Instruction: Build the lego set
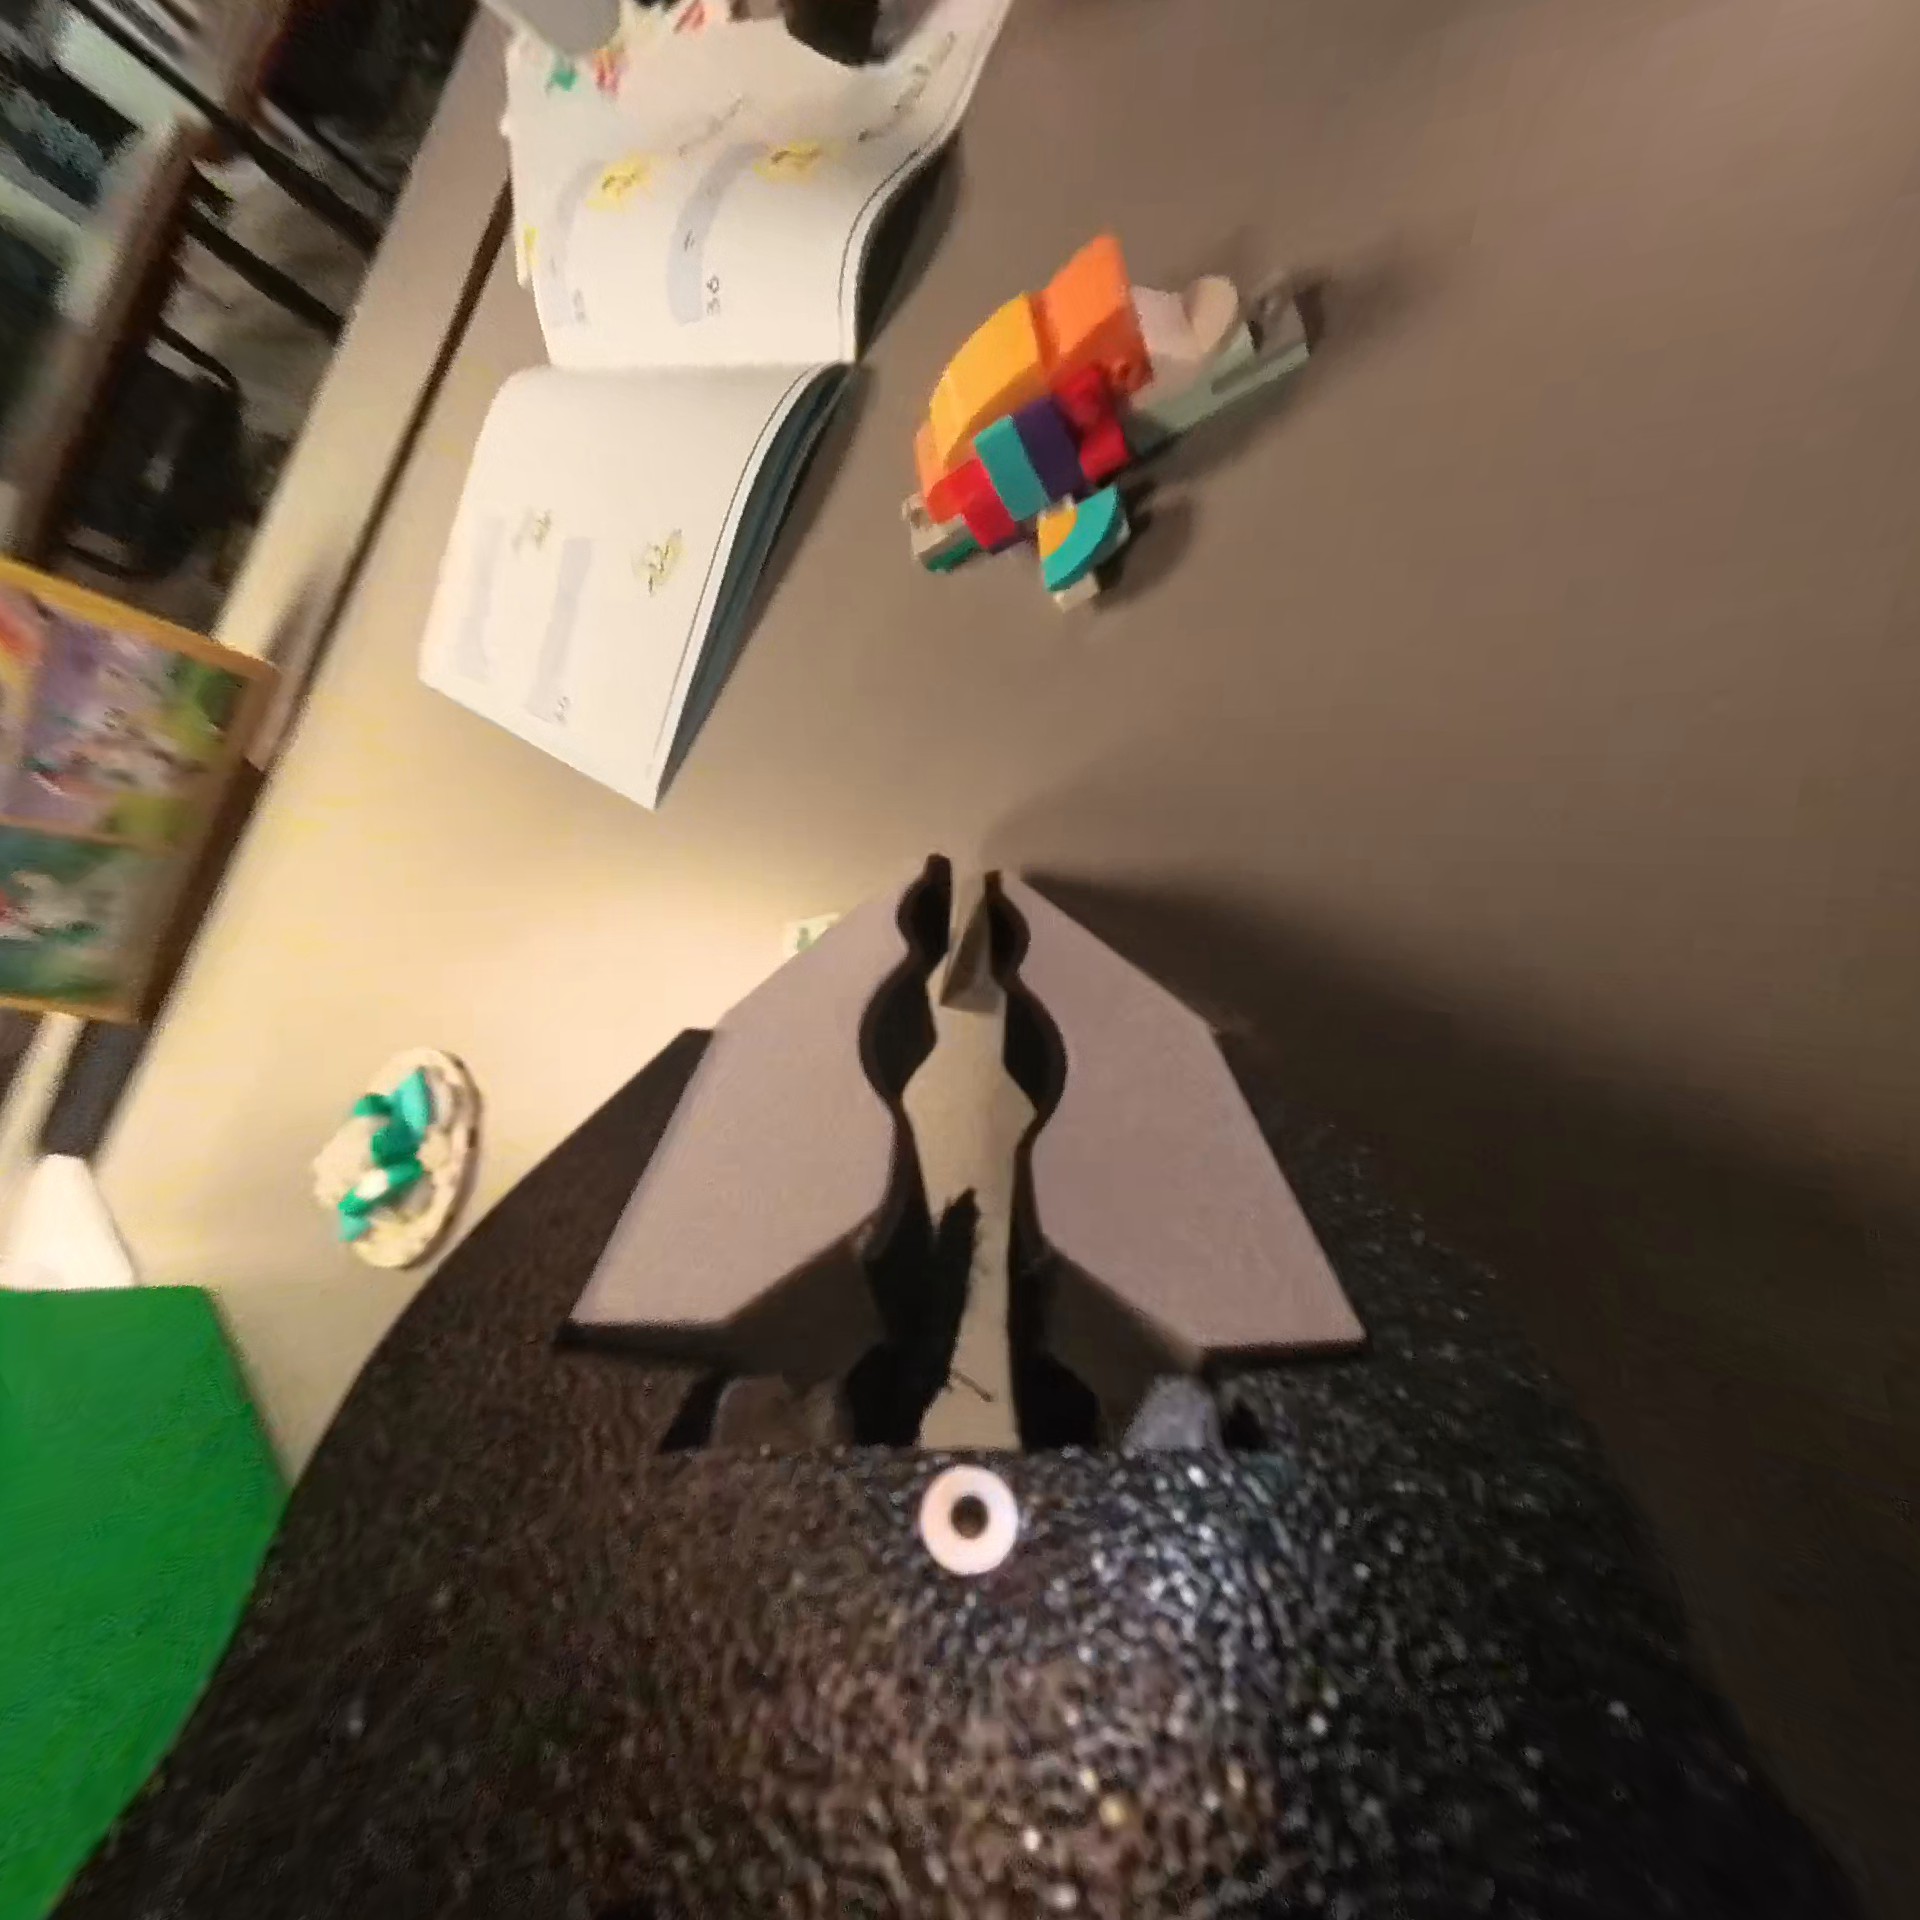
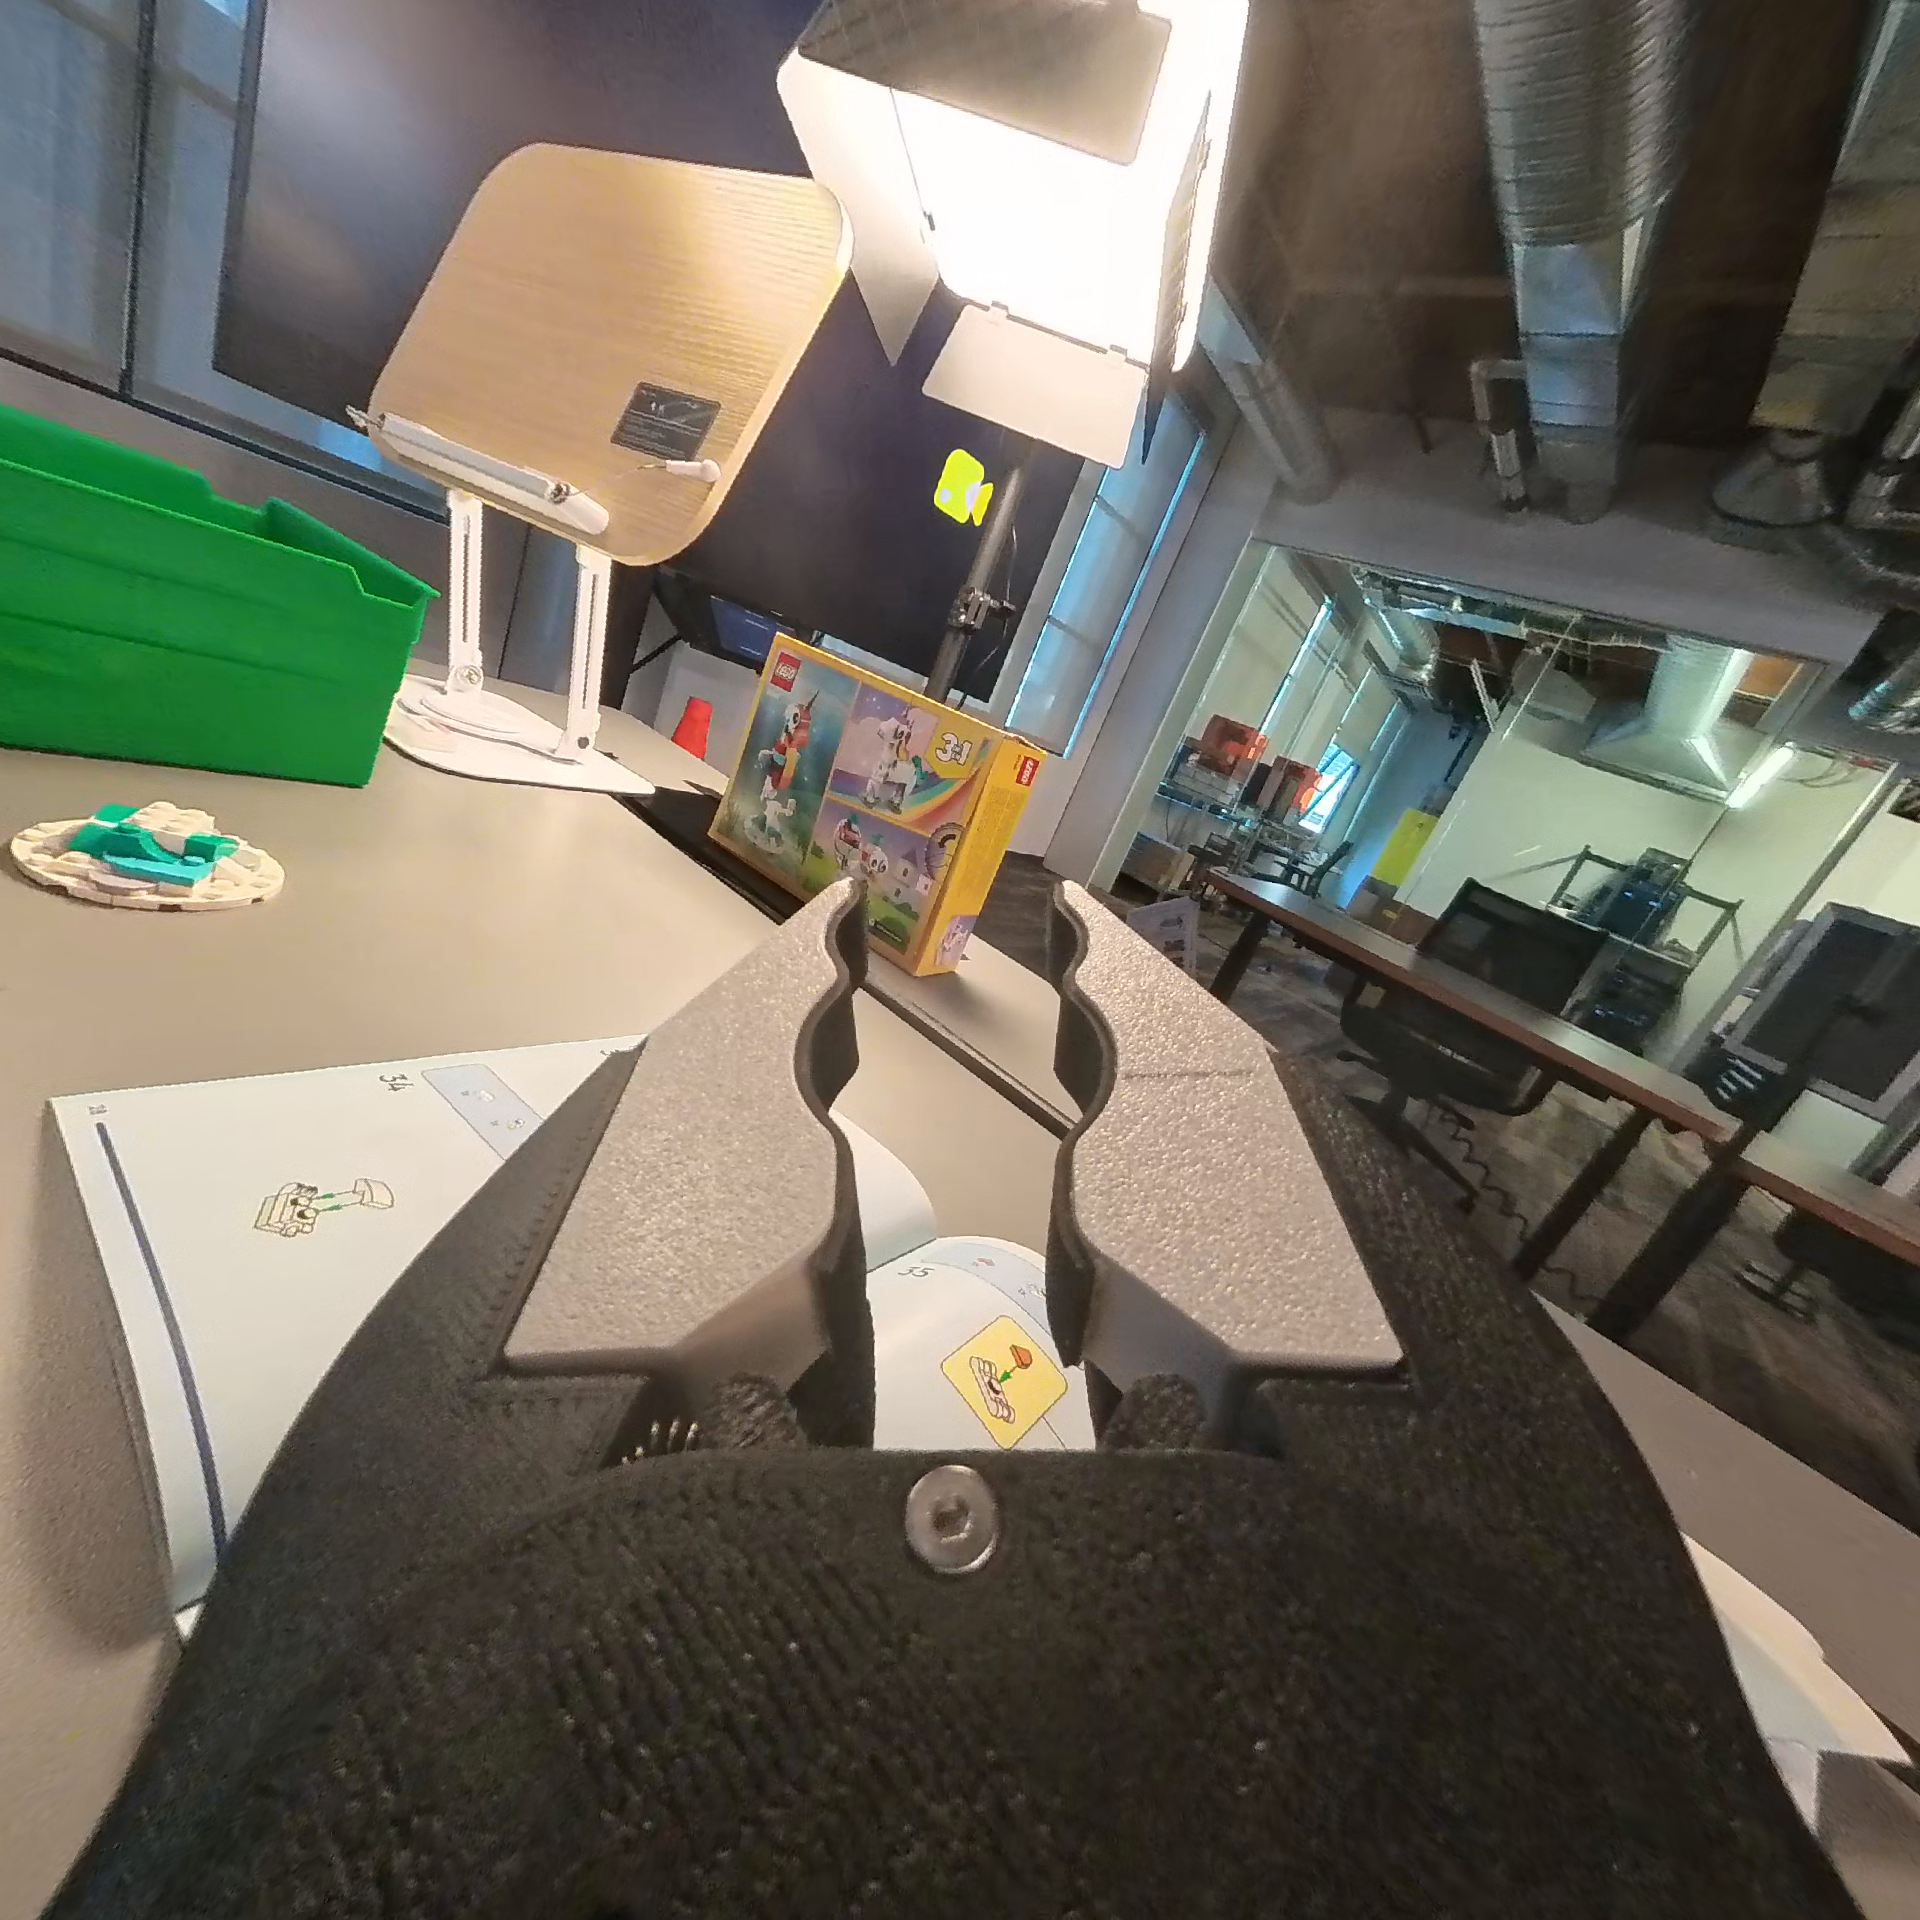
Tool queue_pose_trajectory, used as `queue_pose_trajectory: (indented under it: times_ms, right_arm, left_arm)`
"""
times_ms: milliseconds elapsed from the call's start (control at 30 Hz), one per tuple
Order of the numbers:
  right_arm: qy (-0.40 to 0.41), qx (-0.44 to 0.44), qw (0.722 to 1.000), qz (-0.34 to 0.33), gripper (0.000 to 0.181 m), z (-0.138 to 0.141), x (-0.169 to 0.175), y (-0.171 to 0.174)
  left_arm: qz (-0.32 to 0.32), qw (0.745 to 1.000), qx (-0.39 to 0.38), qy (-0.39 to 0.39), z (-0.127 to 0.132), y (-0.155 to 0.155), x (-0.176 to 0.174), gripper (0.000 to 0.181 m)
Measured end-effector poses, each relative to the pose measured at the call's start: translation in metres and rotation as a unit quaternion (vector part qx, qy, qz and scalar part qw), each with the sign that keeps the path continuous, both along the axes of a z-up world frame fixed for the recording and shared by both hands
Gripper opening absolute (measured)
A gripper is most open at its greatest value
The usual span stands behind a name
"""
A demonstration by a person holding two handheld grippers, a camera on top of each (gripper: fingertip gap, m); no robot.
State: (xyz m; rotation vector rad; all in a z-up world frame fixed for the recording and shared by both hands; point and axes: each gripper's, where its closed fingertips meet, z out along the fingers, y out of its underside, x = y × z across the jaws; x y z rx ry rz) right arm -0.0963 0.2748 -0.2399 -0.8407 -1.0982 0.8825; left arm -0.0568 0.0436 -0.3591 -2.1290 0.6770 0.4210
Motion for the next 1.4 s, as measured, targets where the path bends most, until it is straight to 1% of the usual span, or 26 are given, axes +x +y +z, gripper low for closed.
queue_pose_trajectory:
  times_ms: [100,167,200,367,467,500,633,800,867,967,1067,1200,1233,1300,1333,1400]
  right_arm:
    - [0.000,0.000,1.000,0.000,0.033,0.000,0.000,0.000]
    - [0.000,-0.001,1.000,0.000,0.033,0.000,0.000,0.000]
    - [0.001,-0.001,1.000,0.000,0.033,0.000,0.000,0.000]
    - [0.002,-0.004,1.000,0.000,0.033,0.001,0.000,0.001]
    - [0.002,-0.004,1.000,0.000,0.033,0.001,0.000,0.001]
    - [0.002,-0.004,1.000,0.000,0.033,0.001,0.000,0.001]
    - [0.002,-0.004,1.000,0.000,0.033,0.001,0.000,0.001]
    - [0.002,-0.004,1.000,0.000,0.033,0.001,0.000,0.001]
    - [0.002,-0.004,1.000,0.000,0.033,0.001,0.000,0.001]
    - [0.002,-0.004,1.000,0.000,0.033,0.001,0.000,0.001]
    - [0.001,-0.003,1.000,0.000,0.033,0.000,0.000,0.001]
    - [0.002,-0.004,1.000,0.000,0.033,0.001,0.001,0.001]
    - [0.002,-0.005,1.000,0.000,0.033,0.001,0.000,0.001]
    - [0.002,-0.005,1.000,0.000,0.033,0.001,0.001,0.001]
    - [0.002,-0.005,1.000,0.000,0.033,0.001,0.001,0.001]
    - [0.002,-0.005,1.000,0.000,0.033,0.001,0.001,0.001]
  left_arm:
    - [0.018,0.994,-0.019,-0.107,0.001,-0.005,0.001,0.024]
    - [0.028,0.986,-0.034,-0.163,0.001,-0.009,0.000,0.028]
    - [0.033,0.983,-0.036,-0.179,0.001,-0.010,-0.002,0.030]
    - [0.065,0.978,-0.009,-0.197,0.010,-0.012,-0.021,0.039]
    - [0.064,0.974,-0.040,-0.214,0.003,-0.017,-0.022,0.039]
    - [0.059,0.975,-0.055,-0.207,-0.002,-0.020,-0.021,0.037]
    - [0.032,0.982,-0.027,-0.185,0.005,-0.016,-0.024,0.023]
    - [0.003,0.981,-0.057,-0.186,-0.001,-0.014,-0.019,0.022]
    - [-0.013,0.981,-0.071,-0.182,-0.003,-0.014,-0.015,0.016]
    - [-0.019,0.983,-0.078,-0.165,-0.004,-0.013,-0.017,0.003]
    - [-0.014,0.987,-0.065,-0.145,-0.003,-0.009,-0.019,0.003]
    - [-0.014,0.986,-0.063,-0.155,-0.003,-0.009,-0.017,0.003]
    - [-0.012,0.988,-0.054,-0.147,-0.001,-0.008,-0.019,0.003]
    - [-0.010,0.994,-0.024,-0.108,0.007,-0.005,-0.024,0.002]
    - [-0.004,0.997,-0.010,-0.075,0.011,-0.004,-0.030,0.002]
    - [0.007,1.000,0.006,0.030,0.016,-0.004,-0.045,0.002]
